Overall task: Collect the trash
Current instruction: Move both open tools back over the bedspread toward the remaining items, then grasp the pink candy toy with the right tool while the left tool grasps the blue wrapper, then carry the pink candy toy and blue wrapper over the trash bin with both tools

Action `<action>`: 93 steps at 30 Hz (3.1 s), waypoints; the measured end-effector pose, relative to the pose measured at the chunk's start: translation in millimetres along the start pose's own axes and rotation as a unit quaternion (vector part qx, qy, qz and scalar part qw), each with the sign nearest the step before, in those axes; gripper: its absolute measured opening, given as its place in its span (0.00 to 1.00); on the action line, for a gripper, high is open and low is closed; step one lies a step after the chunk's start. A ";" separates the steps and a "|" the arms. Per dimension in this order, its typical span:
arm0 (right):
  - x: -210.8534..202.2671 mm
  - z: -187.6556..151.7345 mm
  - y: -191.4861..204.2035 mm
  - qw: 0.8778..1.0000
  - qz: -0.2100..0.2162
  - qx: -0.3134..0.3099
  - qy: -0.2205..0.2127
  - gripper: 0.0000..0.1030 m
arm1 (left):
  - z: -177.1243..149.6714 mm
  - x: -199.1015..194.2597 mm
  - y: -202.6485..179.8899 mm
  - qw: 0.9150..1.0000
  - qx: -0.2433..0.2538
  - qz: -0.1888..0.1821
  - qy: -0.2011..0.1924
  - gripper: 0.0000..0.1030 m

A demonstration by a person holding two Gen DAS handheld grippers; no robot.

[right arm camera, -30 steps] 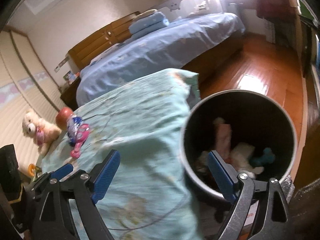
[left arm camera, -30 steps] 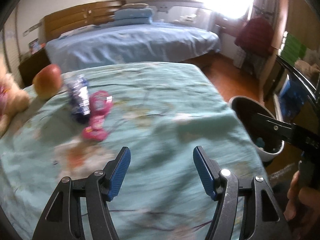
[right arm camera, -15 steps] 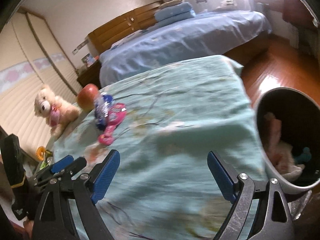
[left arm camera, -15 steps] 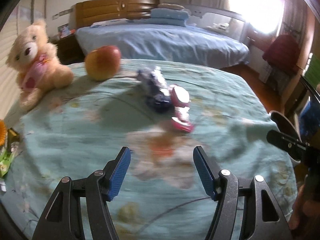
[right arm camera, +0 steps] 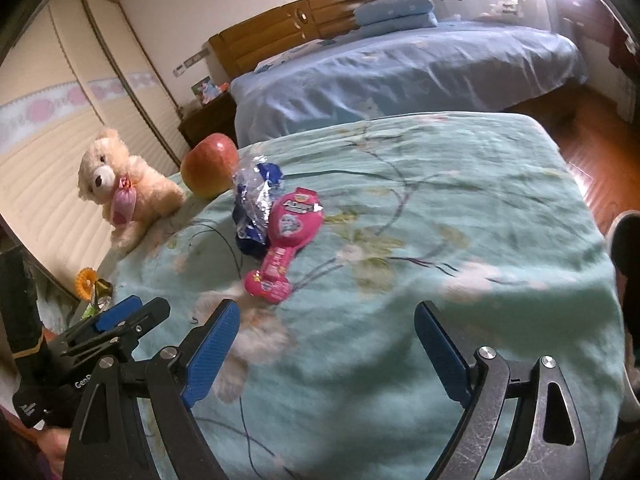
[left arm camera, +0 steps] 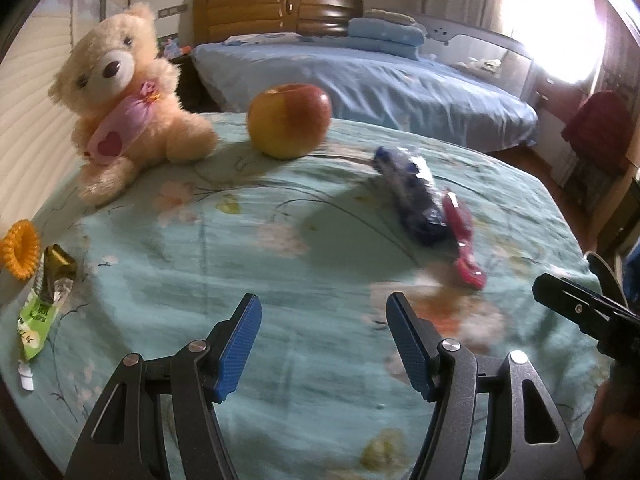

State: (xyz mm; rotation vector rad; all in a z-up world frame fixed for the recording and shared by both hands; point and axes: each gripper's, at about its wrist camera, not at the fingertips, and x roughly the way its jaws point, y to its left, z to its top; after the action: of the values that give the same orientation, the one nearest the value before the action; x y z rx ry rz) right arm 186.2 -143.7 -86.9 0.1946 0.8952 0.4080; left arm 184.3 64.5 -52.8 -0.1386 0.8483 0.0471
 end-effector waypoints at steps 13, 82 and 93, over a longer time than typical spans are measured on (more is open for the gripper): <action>51.6 21.4 32.8 0.997 -0.032 -0.061 0.027 0.86 | 12.6 21.2 12.1 1.000 -0.012 0.000 0.006 0.63; -24.5 2.3 -44.2 0.999 -0.039 -0.034 0.006 0.20 | -0.7 6.6 -107.9 0.992 0.063 -0.106 0.025 0.15; -59.5 -11.0 -63.7 0.999 -0.050 -0.003 -0.022 0.20 | -13.1 -13.9 -140.5 0.988 0.107 -0.106 0.018 0.15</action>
State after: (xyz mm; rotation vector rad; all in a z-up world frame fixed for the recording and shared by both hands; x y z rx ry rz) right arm 161.2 -226.6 -72.1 0.1521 0.8574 0.3119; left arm 179.0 -76.2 -36.4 -0.0281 0.8651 -0.2469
